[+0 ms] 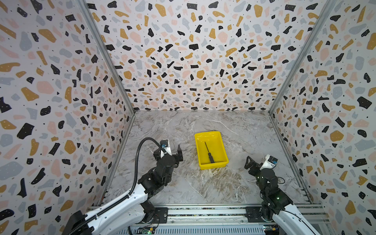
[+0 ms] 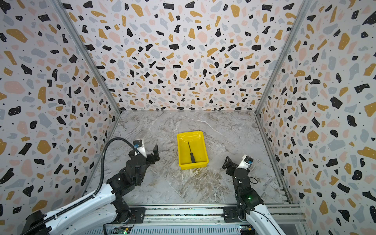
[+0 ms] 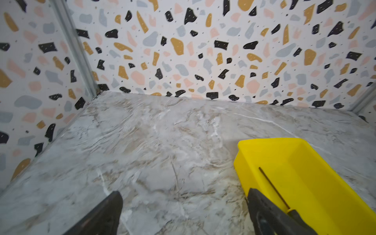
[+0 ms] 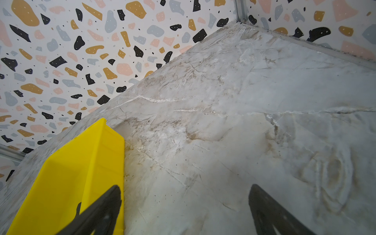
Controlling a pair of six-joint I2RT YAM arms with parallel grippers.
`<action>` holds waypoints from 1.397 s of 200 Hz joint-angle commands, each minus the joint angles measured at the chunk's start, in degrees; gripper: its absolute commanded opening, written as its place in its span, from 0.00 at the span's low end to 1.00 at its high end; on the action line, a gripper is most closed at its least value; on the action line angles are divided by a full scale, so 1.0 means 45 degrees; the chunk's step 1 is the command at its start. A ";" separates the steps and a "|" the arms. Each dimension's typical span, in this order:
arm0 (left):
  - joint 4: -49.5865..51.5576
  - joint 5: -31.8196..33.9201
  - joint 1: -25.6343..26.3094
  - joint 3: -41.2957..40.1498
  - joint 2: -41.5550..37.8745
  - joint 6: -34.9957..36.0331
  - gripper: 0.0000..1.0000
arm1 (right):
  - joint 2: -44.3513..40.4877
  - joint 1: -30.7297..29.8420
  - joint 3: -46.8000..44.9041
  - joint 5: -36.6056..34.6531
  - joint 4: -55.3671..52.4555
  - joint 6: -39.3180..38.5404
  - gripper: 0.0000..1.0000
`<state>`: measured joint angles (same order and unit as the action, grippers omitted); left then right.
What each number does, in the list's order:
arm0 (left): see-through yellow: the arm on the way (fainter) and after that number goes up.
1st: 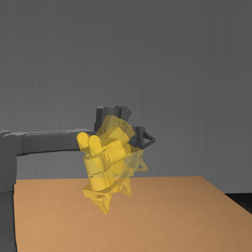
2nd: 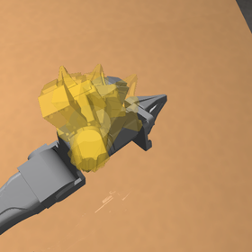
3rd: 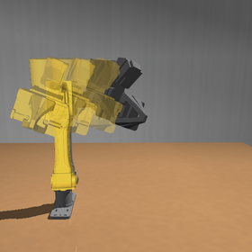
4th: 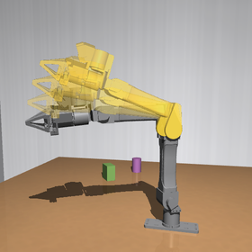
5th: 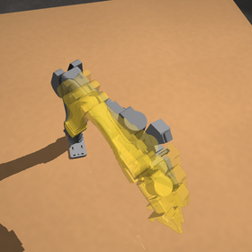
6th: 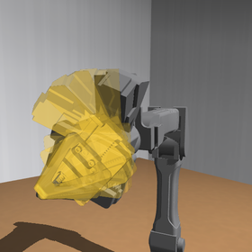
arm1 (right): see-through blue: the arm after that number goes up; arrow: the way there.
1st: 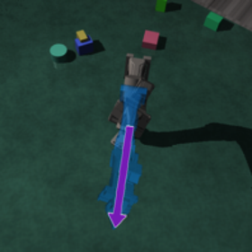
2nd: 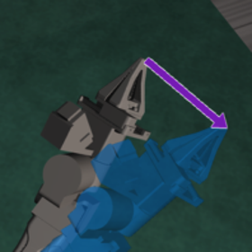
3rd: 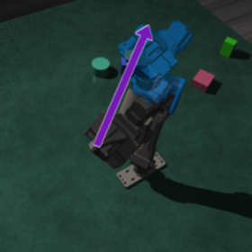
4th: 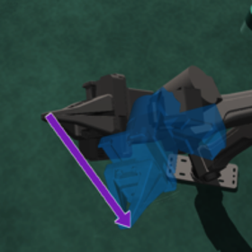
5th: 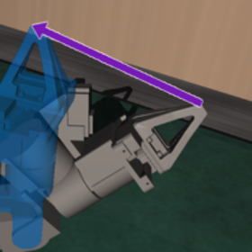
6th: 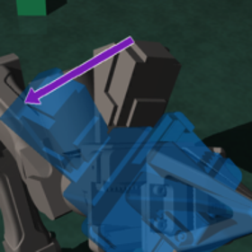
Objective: Put the screwdriver in the bin
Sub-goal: Reset both arms
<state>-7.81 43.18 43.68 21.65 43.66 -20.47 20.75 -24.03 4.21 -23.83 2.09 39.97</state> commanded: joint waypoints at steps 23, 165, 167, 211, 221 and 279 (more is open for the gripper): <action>-0.1027 0.0980 0.0044 -0.2735 -0.2253 -0.1681 1.00 | 0.0969 -0.0065 0.0234 0.0164 0.0415 -0.0239 0.99; -0.1369 0.0119 0.0038 -0.3562 -0.1967 -0.1511 1.00 | 0.9522 0.2156 0.3326 -0.1339 0.7839 -0.5650 0.99; -0.1369 0.0123 0.0039 -0.3561 -0.1943 -0.1507 1.00 | 0.9644 0.2171 0.3255 -0.1372 0.8174 -0.5764 0.99; -0.1369 0.0152 0.0051 -0.3502 -0.1695 -0.1640 1.00 | 1.1286 0.2642 0.2157 -0.0819 1.1615 -0.7517 0.99; -0.1369 0.0131 0.0046 -0.3502 -0.1643 -0.1663 1.00 | 1.1571 0.2907 0.1799 -0.0541 1.2179 -0.7237 0.99; -0.1672 -0.0012 0.0036 -0.3458 -0.1352 -0.1803 1.00 | 1.2173 0.3984 0.1986 -0.0434 1.2584 -0.6921 0.99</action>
<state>-11.68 43.33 43.72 4.45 37.08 -27.99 74.35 -7.25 12.43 -25.43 52.53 9.87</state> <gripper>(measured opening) 0.997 0.993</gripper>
